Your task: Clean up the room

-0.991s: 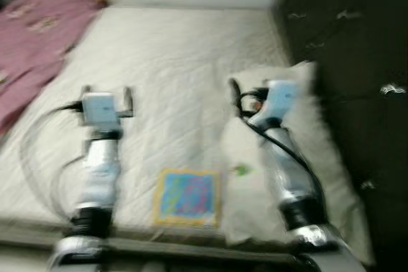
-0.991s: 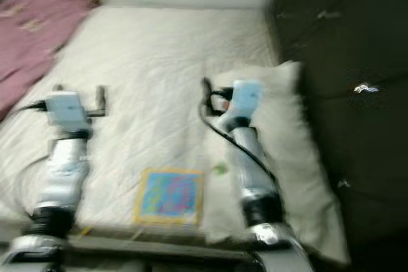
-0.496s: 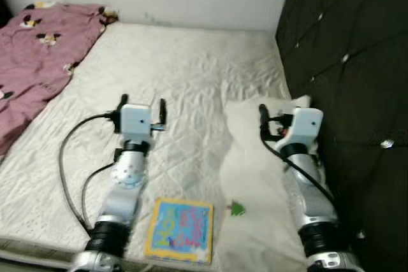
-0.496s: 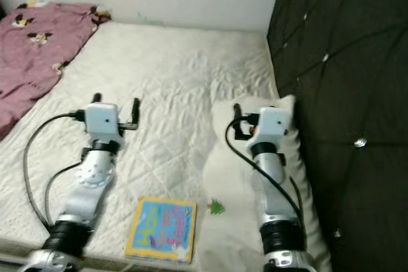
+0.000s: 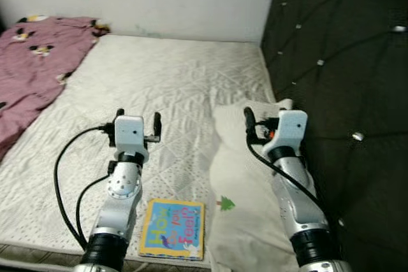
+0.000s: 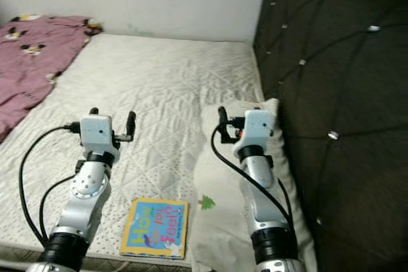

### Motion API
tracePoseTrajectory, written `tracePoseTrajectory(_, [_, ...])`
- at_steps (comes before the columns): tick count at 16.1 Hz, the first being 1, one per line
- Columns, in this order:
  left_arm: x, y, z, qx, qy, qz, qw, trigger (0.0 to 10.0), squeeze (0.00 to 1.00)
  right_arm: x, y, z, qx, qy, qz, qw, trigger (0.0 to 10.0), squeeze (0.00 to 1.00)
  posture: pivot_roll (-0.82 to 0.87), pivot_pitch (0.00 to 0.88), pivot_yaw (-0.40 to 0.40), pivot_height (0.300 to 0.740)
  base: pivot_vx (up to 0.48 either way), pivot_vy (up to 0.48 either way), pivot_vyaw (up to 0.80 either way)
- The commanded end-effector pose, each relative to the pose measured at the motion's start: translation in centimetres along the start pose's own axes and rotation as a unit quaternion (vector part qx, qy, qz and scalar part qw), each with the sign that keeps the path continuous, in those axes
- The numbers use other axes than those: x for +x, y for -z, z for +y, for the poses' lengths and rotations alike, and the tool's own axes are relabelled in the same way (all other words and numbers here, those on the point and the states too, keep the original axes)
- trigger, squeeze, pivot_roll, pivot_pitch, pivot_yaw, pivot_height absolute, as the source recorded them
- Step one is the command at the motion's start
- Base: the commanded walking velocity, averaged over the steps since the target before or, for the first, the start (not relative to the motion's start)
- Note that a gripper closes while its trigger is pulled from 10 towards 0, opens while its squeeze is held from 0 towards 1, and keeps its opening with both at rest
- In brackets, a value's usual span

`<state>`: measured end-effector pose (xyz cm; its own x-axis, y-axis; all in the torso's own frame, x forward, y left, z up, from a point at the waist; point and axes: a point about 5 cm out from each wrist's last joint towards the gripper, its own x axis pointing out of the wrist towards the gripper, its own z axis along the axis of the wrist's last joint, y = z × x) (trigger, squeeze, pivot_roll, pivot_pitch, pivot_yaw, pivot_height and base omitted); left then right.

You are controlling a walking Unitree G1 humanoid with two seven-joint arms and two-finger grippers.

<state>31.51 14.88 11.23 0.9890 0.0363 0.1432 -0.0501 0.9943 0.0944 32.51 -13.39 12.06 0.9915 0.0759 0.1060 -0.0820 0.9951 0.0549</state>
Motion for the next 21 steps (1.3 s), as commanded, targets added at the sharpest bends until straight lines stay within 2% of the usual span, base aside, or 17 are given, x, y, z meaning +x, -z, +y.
tracePoseTrajectory(1, [0.0,-0.2,0.4,-0.005,-0.006,0.000,1.000,10.0,0.00,0.1,-0.4,0.2,0.001,-0.006,-0.004,1.000,10.0,0.00,-0.05,0.000,-0.032,0.740,0.000,0.000,0.00])
tracePoseTrajectory(6, [-0.7,0.2,0.8,-0.017,-0.013,0.013,1.000,10.0,0.00,0.5,-0.6,1.6,0.012,-0.032,0.002,0.999,10.0,0.00,-0.03,0.014,-0.050,0.740,0.000,0.000,0.00])
tracePoseTrajectory(10, [-0.6,-0.1,-0.4,-0.028,0.001,0.015,0.999,10.0,0.00,0.7,-0.8,1.8,0.019,-0.026,0.002,0.999,10.0,0.00,-0.04,0.022,-0.037,0.740,0.000,0.060,0.00])
tracePoseTrajectory(12, [-0.3,-0.3,-0.9,-0.034,0.008,0.013,0.999,10.0,0.00,0.5,-0.7,1.7,0.021,-0.023,0.004,0.999,10.0,0.00,-0.05,0.023,-0.035,0.740,0.000,0.401,0.00])
tracePoseTrajectory(21, [-0.4,-0.1,-1.0,-0.041,0.006,0.021,0.999,10.0,0.00,0.6,-0.7,2.0,0.022,-0.031,0.008,0.999,10.0,0.00,-0.05,0.025,-0.038,0.740,0.000,0.475,0.00])
